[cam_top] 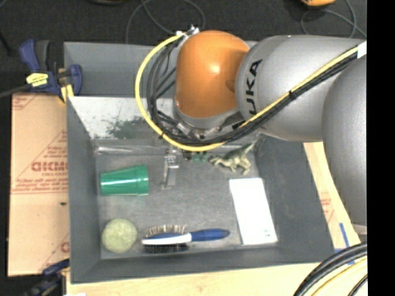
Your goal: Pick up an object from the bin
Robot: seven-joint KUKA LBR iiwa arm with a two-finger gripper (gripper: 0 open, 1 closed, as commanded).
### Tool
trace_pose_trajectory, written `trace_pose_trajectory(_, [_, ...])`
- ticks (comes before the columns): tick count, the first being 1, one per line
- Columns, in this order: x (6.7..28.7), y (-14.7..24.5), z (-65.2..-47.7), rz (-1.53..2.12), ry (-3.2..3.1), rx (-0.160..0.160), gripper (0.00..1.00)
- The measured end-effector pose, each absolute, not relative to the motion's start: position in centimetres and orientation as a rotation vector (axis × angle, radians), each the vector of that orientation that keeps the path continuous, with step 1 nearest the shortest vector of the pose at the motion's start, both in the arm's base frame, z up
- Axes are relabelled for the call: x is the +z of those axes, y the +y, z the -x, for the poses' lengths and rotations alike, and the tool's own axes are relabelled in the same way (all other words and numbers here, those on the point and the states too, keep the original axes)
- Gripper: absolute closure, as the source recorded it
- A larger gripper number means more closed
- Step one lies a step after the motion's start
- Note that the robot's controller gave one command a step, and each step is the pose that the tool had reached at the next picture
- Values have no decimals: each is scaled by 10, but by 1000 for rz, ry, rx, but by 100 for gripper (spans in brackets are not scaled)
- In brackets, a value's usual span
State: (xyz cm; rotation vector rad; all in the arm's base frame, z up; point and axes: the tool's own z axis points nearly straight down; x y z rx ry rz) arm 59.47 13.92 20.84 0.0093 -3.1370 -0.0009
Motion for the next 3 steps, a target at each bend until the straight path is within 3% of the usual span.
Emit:
trace_pose_trajectory(2, [213,138,-595,-5,-3143,-2,0])
trace_pose_trajectory(3, [184,147,-613,-66,-3150,-2,0])
